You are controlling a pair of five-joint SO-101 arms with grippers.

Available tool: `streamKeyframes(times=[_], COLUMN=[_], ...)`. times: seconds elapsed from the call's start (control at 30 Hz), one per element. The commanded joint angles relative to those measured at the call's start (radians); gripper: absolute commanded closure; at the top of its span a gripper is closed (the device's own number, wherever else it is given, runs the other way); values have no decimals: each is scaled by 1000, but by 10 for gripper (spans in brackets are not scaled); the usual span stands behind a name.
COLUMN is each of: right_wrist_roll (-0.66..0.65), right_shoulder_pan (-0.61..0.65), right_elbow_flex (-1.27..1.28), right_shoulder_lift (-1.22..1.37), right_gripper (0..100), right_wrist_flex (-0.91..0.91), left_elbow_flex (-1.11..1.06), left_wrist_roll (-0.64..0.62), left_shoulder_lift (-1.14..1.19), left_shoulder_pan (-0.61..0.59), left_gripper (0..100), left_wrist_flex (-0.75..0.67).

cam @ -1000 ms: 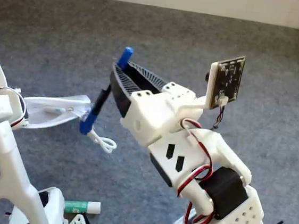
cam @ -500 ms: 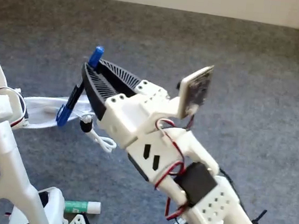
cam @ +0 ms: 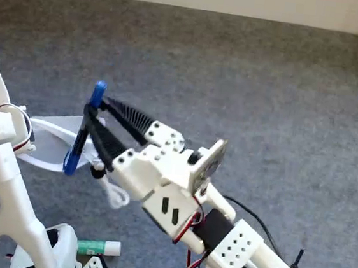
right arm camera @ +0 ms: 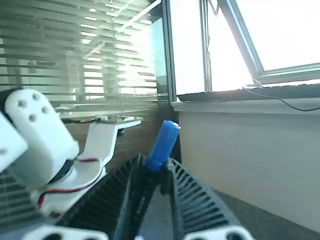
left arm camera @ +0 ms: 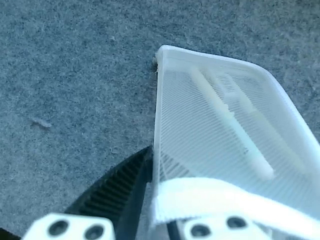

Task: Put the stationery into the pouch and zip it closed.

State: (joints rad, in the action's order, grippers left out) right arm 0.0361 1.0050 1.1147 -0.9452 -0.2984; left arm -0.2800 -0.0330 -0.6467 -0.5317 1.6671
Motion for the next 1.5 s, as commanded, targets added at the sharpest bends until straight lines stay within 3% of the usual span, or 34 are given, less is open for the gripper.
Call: streamKeyframes(times=[0.0,0.27,0.73,1.03,1.2,1.47], right_wrist_roll=[-71,-239,-245,-245,-245,-247], right_shoulder_pan=[65,140,147,150,147,142], right_elbow_flex=[47,145,252,246,120,-180], right_shoulder_lift=[-1,7,-5,-286,-260,18], right_gripper=[993,993,993,993,993,993], right_wrist_flex=[-73,-346,-358,-354,-357,-364], left_elbow_flex=[-1,4,1,1,1,-1], left_wrist_roll=[-5,-5,-6,-6,-6,-6], left_shoulder_lift=[-8,-8,-8,-8,-8,-8], left_shoulder_pan=[25,31,68,68,68,65], left_gripper=[993,993,993,993,993,993], left_wrist_flex=[-18,-20,-21,-21,-21,-21])
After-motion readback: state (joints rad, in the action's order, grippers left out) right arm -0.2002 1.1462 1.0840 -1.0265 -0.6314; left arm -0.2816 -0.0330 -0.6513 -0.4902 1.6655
